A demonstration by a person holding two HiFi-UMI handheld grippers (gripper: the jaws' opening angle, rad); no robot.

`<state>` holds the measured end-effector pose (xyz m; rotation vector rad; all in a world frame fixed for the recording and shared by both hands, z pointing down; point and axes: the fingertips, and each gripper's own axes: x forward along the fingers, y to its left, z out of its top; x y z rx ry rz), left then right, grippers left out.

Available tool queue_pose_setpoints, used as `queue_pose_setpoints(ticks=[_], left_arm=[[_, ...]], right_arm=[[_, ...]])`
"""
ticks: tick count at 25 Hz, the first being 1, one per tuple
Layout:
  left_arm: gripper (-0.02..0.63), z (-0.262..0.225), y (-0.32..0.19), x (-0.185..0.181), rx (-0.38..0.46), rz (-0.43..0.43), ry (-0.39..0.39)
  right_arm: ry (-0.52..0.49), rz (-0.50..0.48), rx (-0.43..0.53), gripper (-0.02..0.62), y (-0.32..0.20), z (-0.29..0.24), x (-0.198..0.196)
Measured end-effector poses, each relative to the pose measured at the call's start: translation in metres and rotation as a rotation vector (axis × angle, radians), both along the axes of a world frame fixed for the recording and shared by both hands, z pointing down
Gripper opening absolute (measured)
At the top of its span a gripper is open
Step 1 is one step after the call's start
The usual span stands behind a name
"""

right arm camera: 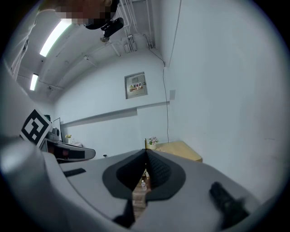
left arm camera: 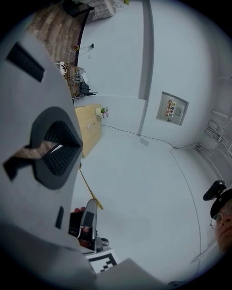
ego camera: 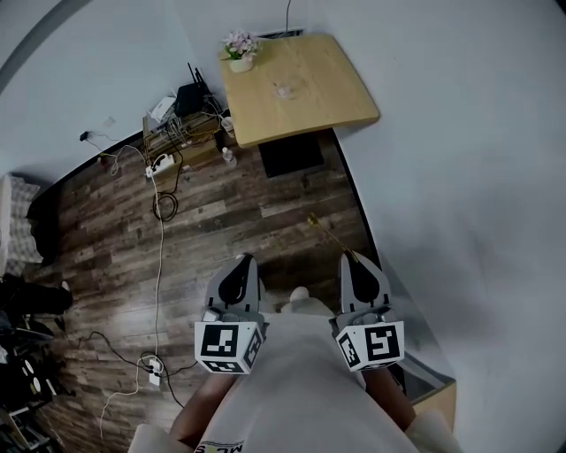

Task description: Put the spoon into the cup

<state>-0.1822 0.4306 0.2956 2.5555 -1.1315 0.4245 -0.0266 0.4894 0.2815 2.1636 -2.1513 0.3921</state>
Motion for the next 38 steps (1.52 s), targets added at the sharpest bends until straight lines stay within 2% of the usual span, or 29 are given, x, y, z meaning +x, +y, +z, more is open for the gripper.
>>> queue_pose_setpoints(ticks=[6,10,13,18,24,28,32,38], left_arm=[[0.011,-0.003,-0.039,0.031,-0.020,0.009,0.020],[0.011,0.020,-0.076,0.038,-0.043,0.015,0.028],[0.011,0.029,-0.126,0.047,-0.067,0.024,0.029],[0.011,0.025,-0.220,0.061,-0.059,0.033,0.065],[0.011,0.018,-0.329,0.057,-0.063,0.075,0.074],[0.011,0.016,-0.383,0.059,-0.071,0.095,0.077],[0.011,0.025,-0.417,0.068,-0.092,0.107,0.069],[0.011,0.037,-0.448,0.093,-0.096,0.071,0.048]], right_arm=[[-0.019,-0.014,-0.009,0.031,-0.043,-0.001,0.019],[-0.015,-0.015,-0.036,0.031,-0.081,0.022,0.024],[-0.010,-0.008,-0.056,0.031,-0.126,0.027,0.029],[0.005,0.017,-0.073,0.031,-0.211,0.033,0.044],[0.029,0.049,-0.085,0.031,-0.313,0.026,0.040],[0.046,0.060,-0.098,0.031,-0.365,0.020,0.040],[0.049,0.056,-0.106,0.031,-0.403,0.023,0.049],[0.038,0.016,-0.106,0.031,-0.443,0.035,0.076]])
